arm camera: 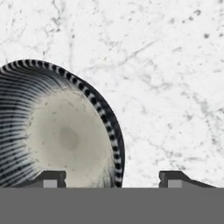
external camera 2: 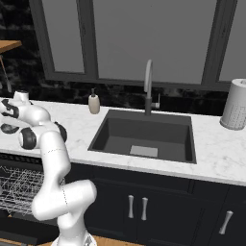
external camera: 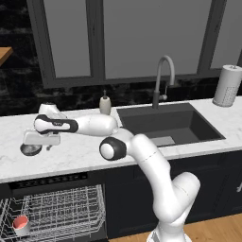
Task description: Pick up the cup and bowl from the counter, place them in the dishwasher, and close the dishwasher door.
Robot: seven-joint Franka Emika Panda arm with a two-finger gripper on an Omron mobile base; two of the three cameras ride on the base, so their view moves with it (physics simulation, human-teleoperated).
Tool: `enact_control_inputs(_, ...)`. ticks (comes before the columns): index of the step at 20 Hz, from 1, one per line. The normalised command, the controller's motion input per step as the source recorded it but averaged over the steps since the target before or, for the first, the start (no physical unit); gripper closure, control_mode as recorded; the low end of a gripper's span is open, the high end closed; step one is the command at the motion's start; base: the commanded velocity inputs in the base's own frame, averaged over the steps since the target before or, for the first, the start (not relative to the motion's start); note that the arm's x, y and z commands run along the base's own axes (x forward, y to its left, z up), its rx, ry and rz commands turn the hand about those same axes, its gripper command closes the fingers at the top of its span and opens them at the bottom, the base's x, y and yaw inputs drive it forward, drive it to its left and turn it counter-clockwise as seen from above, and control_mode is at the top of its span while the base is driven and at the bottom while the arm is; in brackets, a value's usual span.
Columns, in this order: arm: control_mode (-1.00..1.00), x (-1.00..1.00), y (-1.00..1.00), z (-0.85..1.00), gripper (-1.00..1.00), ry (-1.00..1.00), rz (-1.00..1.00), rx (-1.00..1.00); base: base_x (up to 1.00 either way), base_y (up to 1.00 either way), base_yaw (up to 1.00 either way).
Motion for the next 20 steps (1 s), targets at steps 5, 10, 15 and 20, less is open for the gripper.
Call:
enact_control_inputs(5, -1.00, 0.00, 0.00, 0.00, 1.00, 0.00, 0.00, 0.00, 0.00, 0.00, 0.00)
enact_control_inputs(10, -1.00, 0.00, 0.00, 0.00, 1.00, 0.00, 0.00, 0.00, 0.00, 0.00, 0.00)
enact_control_inputs(15, -1.00, -0.06, 0.00, 0.00, 1.00, 0.00, 0.00, 0.00, 0.00, 0.00, 0.00)
enact_control_inputs(20, -1.00, -0.88, -0.20, 0.00, 1.00, -0.08, 0.00, 0.04, 0.00, 0.00, 0.00)
